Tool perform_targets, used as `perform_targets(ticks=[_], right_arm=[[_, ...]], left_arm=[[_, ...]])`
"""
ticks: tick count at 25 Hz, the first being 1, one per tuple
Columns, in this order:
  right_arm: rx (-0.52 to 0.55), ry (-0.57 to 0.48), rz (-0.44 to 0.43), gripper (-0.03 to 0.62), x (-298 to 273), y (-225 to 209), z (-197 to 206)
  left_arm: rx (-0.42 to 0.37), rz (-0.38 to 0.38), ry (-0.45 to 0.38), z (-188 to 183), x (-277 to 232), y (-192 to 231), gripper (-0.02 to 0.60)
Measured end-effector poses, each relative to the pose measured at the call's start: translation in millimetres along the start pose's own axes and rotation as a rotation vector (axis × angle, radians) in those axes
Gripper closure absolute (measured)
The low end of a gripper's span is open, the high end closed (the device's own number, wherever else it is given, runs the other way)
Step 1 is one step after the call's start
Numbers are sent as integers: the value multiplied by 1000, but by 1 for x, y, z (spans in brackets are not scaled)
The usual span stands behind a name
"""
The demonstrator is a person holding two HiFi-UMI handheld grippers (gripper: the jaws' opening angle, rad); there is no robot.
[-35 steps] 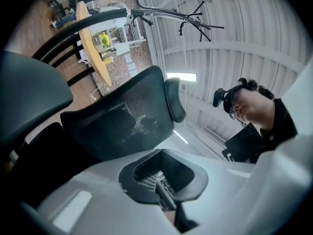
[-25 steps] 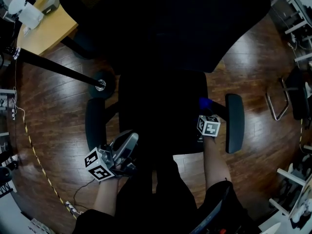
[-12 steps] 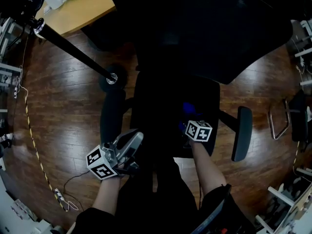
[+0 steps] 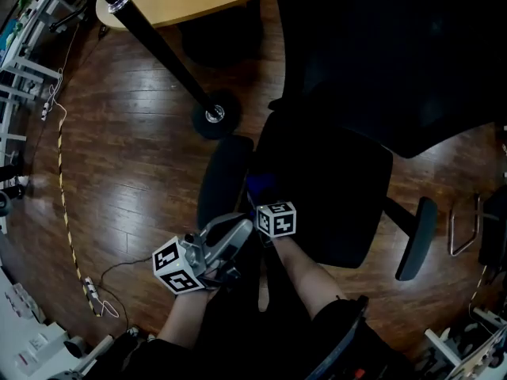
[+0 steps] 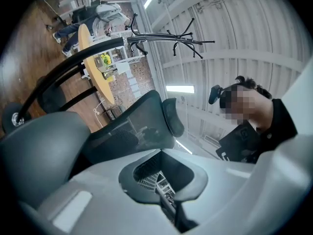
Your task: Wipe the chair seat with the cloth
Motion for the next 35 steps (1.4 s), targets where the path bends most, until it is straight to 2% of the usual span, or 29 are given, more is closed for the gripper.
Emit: perform_targets(ticks=[7, 9, 14, 19, 26, 30, 35], right_arm=[[155, 7, 91, 533, 4, -2, 13], [156, 6, 127, 533, 13, -12, 22], [79, -11, 240, 534, 49, -60, 53], [-30, -32, 386, 533, 121, -114, 89], [-163, -80, 595, 534, 227, -185, 124], [-251, -166, 600, 533, 254, -202, 133], [-262, -196, 568, 533, 258, -205, 136]], left_arm=[[19, -7, -1, -2, 12, 12, 581], [24, 4, 15, 0, 7, 14, 581], [37, 41, 80, 8, -15, 22, 581], [59, 100, 164, 20, -45, 19, 581], [77, 151, 238, 28, -79, 20, 581], [76, 163, 257, 30, -89, 18, 581], [67, 155, 250, 28, -87, 17, 581]])
Point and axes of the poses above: the fingertips, and each gripper's own axes: x backward along the fingers, y to its left, z out of its underside, the point moved 10 cm from there along x, backward along the fingers, and after that the axes turned 12 degrees about y, right-handed, at the moved point
